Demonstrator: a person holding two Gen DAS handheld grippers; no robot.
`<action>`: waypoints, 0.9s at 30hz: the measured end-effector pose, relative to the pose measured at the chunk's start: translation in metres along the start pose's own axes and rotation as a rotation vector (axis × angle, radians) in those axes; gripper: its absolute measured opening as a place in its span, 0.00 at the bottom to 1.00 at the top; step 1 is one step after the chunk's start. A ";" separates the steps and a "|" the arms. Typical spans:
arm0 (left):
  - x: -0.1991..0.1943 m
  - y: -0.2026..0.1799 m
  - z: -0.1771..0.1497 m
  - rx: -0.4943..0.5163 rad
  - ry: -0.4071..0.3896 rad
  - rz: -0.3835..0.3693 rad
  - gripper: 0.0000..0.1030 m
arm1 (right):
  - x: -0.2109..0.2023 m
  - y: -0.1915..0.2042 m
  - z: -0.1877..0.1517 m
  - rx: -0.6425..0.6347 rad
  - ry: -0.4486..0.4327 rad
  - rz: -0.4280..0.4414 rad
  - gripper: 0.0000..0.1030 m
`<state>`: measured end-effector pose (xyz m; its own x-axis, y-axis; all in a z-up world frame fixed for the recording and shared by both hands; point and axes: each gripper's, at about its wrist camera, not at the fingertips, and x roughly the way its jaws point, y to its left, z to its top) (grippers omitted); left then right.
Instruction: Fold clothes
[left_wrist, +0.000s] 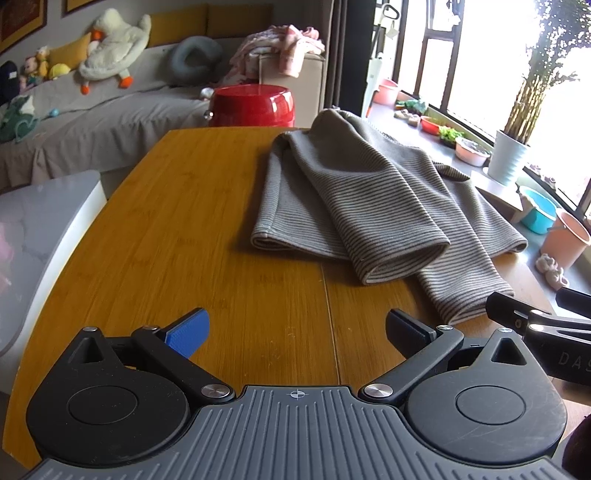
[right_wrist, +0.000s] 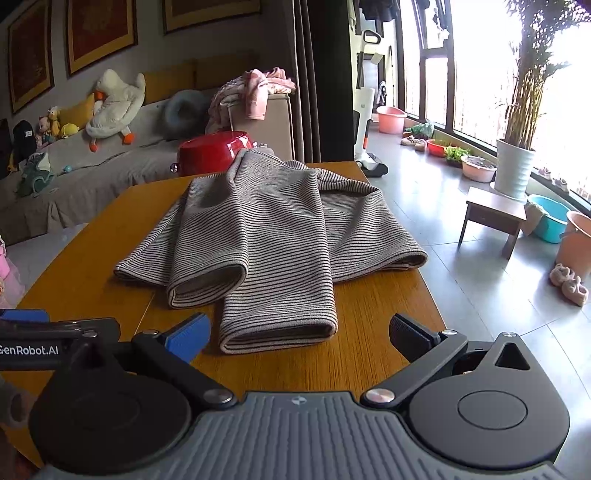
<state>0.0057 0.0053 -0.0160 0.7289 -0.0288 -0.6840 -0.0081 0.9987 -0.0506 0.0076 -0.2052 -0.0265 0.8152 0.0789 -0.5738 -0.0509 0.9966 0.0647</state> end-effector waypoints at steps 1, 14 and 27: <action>0.000 0.000 0.000 0.000 0.000 0.000 1.00 | -0.001 0.001 0.000 -0.010 -0.008 -0.008 1.00; 0.000 0.001 0.000 -0.005 0.002 -0.001 1.00 | -0.001 0.003 0.000 -0.023 -0.006 -0.002 1.00; 0.001 0.003 -0.001 -0.009 0.008 -0.004 1.00 | 0.001 0.001 -0.001 -0.019 0.000 0.000 1.00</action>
<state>0.0055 0.0080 -0.0181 0.7231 -0.0332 -0.6899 -0.0111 0.9982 -0.0596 0.0084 -0.2039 -0.0277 0.8150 0.0787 -0.5740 -0.0617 0.9969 0.0491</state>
